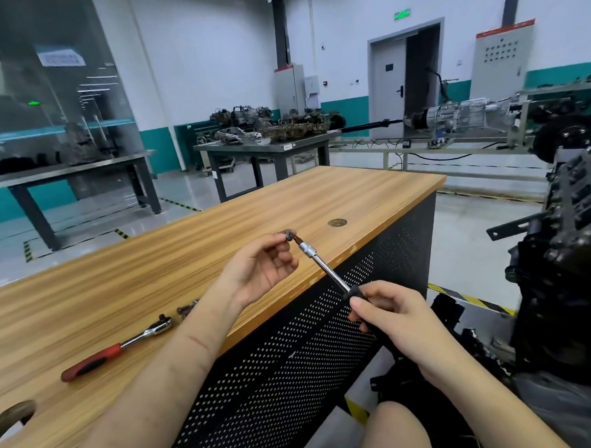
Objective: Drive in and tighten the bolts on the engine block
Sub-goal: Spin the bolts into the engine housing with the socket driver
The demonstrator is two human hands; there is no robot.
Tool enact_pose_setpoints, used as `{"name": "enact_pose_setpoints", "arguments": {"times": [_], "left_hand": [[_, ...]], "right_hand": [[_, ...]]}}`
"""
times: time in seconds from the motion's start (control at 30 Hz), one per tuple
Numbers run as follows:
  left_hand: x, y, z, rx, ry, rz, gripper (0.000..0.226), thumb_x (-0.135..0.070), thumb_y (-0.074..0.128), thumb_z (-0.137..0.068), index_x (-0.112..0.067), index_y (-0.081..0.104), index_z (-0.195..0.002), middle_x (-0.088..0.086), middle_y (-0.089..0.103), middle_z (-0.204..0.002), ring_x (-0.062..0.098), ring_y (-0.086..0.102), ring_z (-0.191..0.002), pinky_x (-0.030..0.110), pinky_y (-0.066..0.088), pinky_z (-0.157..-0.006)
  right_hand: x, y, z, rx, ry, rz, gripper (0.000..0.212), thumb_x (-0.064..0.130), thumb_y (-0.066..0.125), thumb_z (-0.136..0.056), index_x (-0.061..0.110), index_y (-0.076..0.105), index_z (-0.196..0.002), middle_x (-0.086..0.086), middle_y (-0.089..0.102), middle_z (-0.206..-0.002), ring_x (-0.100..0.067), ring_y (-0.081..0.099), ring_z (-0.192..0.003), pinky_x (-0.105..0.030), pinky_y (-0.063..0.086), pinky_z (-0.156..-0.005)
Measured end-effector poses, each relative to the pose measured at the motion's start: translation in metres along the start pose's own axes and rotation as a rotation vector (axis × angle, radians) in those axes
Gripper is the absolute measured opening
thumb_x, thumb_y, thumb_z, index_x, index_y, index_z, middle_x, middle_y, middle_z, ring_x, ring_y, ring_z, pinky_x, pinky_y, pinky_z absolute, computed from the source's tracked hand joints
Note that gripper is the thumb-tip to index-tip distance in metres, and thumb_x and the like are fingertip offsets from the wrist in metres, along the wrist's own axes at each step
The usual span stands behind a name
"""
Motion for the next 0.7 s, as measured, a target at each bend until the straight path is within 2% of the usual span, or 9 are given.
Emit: {"name": "enact_pose_setpoints", "arguments": {"times": [0.33,0.4,0.57,0.7], "left_hand": [[0.0,0.008,0.004,0.031,-0.022,-0.041,0.022,-0.007,0.052,-0.069,-0.008,0.072,-0.062,-0.003,0.047,-0.048,0.004,0.047,-0.039,0.02,0.051,-0.047],[0.0,0.007,0.003,0.027,-0.02,-0.069,0.021,-0.007,0.052,-0.069,-0.008,0.072,-0.061,-0.003,0.047,-0.048,0.005,0.047,-0.039,0.02,0.051,-0.048],[0.002,0.011,0.002,0.017,0.005,-0.113,0.02,-0.013,0.056,-0.069,-0.012,0.073,-0.06,-0.003,0.053,-0.049,0.007,0.051,-0.04,0.021,0.052,-0.048],[0.005,0.013,-0.001,0.004,-0.001,-0.127,0.018,-0.02,0.058,-0.069,-0.015,0.072,-0.059,-0.002,0.06,-0.058,0.009,0.057,-0.047,0.023,0.053,-0.049]], "right_hand": [[0.001,-0.006,0.001,0.004,-0.024,0.142,0.014,0.011,0.063,-0.085,0.022,0.067,-0.079,0.006,0.068,-0.065,-0.001,0.061,-0.062,-0.015,0.048,-0.064],[0.006,-0.009,0.001,-0.016,-0.058,0.235,0.015,0.015,0.064,-0.085,0.028,0.066,-0.078,0.009,0.069,-0.069,0.003,0.062,-0.067,-0.012,0.047,-0.066],[0.018,-0.016,0.004,-0.09,-0.132,0.399,0.019,0.021,0.067,-0.083,0.038,0.062,-0.078,0.012,0.067,-0.079,-0.003,0.062,-0.083,-0.018,0.046,-0.075],[0.026,-0.017,0.008,-0.131,-0.201,0.455,0.021,0.021,0.069,-0.081,0.04,0.06,-0.077,0.014,0.067,-0.077,0.003,0.059,-0.077,-0.006,0.042,-0.068]]}}
Point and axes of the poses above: each hand's wrist, its own z-axis away from the middle knuckle, its own y-axis out of the palm, x = y × z, the point moved 8 cm from there along -z, towards the middle knuckle
